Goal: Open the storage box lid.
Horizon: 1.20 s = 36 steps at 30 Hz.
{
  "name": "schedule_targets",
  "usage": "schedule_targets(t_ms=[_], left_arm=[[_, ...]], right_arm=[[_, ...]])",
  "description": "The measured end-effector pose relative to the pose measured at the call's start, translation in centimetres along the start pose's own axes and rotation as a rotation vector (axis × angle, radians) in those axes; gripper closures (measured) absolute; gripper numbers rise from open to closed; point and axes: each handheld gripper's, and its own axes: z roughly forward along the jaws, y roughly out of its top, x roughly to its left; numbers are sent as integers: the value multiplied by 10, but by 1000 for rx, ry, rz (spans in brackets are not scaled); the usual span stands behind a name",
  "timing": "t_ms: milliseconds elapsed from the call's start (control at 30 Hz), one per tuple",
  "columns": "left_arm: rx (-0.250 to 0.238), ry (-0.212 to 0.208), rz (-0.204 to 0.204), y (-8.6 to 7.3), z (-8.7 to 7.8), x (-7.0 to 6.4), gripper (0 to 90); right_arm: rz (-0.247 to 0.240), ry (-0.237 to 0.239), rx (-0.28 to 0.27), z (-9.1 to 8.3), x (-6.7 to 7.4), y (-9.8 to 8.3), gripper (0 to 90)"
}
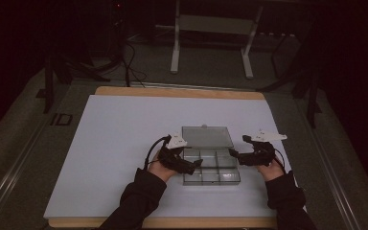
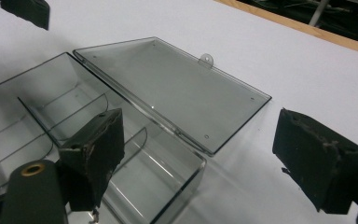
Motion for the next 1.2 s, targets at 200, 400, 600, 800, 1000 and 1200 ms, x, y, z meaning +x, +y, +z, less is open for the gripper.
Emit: schedule_targets(t_ms=[200,400,600,800,1000,1200], left_arm=[[4,-6,11,-4,-6,-2,36],[1,-4,11,-8,-13,-2,36],[19,3,20,-17,-19,-3,36],[32,15,22,-25,-26,-1,36],[46,38,29,-35,-34,2,36],[45,36,20,-47,-42,4,36]], right_arm=[[-14,-9,-22,-8,0,-3,164],[-15,-15,-24,-15,-3,-8,163],[-14,-16,-5,-22,-5,-18,163],[1,-25,0,-30,-8,-29,164],[16,-32,11,-37,-11,-40,164],[40,-44,8,-44,-13,-52,164]])
